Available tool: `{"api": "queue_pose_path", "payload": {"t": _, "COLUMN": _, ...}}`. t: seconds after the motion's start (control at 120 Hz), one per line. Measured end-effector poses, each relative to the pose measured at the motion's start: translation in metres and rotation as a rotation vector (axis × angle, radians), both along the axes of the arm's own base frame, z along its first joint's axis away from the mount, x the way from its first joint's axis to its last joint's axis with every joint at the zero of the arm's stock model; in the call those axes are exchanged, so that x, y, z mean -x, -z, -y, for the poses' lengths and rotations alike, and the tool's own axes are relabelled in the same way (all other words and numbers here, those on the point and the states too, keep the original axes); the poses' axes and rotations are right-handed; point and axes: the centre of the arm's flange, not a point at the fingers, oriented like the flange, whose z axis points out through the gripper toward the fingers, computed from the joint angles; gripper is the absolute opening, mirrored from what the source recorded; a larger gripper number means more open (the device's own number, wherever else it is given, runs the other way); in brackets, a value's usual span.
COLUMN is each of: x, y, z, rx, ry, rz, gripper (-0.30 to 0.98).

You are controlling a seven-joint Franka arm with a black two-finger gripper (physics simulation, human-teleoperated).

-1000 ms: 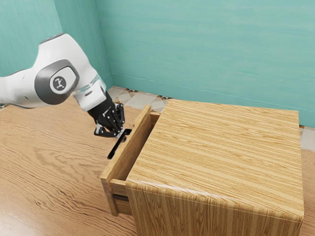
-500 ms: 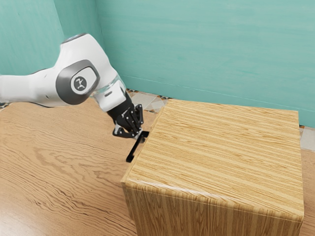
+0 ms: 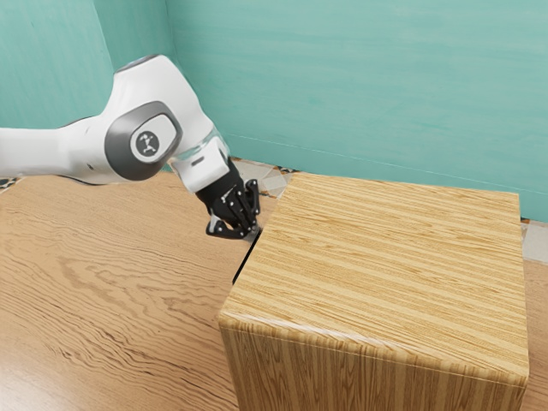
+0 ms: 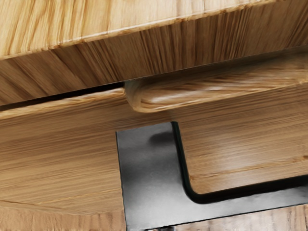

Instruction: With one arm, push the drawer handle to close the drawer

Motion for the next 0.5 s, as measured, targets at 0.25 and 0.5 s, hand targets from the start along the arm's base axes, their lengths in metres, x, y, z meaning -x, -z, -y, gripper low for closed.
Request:
{"api": "queue_pose_path", "payload": {"t": 0.25, "x": 0.040, "y": -0.018, "z": -0.078, "rx": 0.031, "ry": -0.117, "rz": 0.021, "gripper": -0.04}}
{"api": "queue_pose_path", "payload": {"t": 0.5, "x": 0.093, "y": -0.068, "z": -0.153, "rx": -0.091, "ry": -0.277, "rz": 0.043, "gripper": 0.42}}
